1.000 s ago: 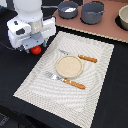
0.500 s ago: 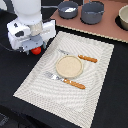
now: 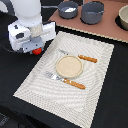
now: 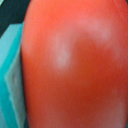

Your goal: Place the pan onto the stove and place the fish and sausage into the pan.

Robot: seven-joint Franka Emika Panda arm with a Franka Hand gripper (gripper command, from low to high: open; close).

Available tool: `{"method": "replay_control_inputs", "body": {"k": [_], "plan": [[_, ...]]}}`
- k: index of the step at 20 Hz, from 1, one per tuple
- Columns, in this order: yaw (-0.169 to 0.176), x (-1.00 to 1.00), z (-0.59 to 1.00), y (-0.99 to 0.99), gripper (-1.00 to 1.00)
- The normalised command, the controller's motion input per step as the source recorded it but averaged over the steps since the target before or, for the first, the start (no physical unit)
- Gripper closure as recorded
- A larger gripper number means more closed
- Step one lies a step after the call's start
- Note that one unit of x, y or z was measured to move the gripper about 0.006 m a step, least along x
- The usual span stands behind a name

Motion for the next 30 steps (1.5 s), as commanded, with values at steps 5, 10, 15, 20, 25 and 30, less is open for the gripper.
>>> {"method": "replay_control_inputs", "body": {"k": [5, 10, 15, 20, 25, 30], "plan": [[0.000, 0.20, 1.00, 0.80, 1.00], [0.004, 0.24, 0.87, 0.92, 1.00], [0.003, 0.31, 0.59, 0.87, 1.00], [0.000, 0.35, 0.27, 0.86, 1.00], [0.000, 0.32, 0.22, 0.86, 1.00], [0.003, 0.31, 0.19, 0.87, 1.00]]}}
